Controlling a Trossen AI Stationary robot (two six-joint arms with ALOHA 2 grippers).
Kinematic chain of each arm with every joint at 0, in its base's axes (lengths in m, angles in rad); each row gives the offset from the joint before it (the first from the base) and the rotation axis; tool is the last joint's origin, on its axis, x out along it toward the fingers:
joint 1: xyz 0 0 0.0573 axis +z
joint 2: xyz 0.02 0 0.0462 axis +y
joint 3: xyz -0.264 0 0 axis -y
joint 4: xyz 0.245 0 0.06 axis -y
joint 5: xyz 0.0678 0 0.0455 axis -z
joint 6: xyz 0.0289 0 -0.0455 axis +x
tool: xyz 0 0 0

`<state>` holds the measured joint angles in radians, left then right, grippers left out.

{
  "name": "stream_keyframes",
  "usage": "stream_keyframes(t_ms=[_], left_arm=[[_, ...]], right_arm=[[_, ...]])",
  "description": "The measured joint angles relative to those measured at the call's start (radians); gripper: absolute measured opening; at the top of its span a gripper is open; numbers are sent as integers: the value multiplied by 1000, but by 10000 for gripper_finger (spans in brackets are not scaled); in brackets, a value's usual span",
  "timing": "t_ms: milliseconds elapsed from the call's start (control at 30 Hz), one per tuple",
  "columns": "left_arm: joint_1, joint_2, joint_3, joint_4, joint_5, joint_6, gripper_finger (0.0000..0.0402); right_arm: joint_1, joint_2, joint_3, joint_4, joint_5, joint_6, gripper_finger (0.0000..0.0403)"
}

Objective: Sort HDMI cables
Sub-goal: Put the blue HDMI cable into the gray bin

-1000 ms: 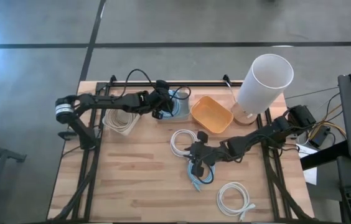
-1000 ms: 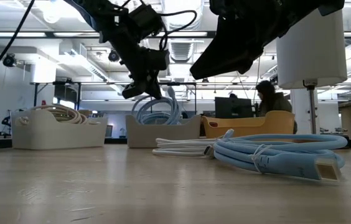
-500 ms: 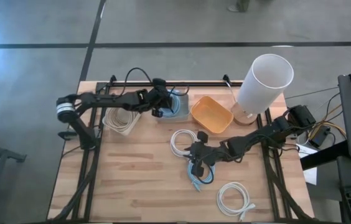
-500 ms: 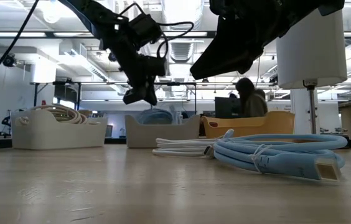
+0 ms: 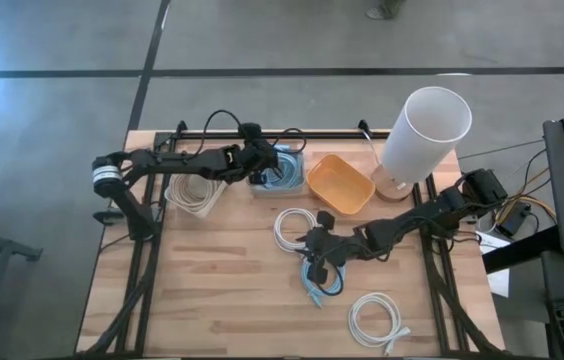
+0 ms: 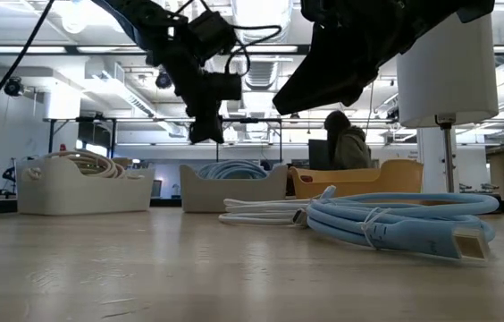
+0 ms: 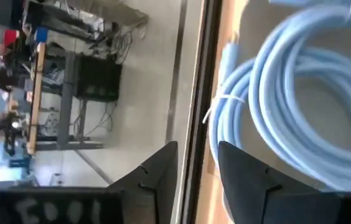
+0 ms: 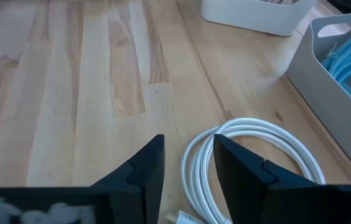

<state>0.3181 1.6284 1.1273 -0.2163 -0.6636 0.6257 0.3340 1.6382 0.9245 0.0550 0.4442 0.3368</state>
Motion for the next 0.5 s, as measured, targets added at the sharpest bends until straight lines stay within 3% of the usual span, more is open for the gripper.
stream_keyframes(t_ms=[133, 300, 500], left_arm=[[-25, -22, 12, -5, 71, -78, 133], [-50, -60, 15, -13, 295, -171, 133], [-69, -93, 15, -38, 423, -268, 133]], right_arm=[[-2, 0, 1, -35, 0, -21, 152], [-1, 0, 65, -255, -7, -11, 176], [-1, 0, 150, -547, -156, 169, 196]])
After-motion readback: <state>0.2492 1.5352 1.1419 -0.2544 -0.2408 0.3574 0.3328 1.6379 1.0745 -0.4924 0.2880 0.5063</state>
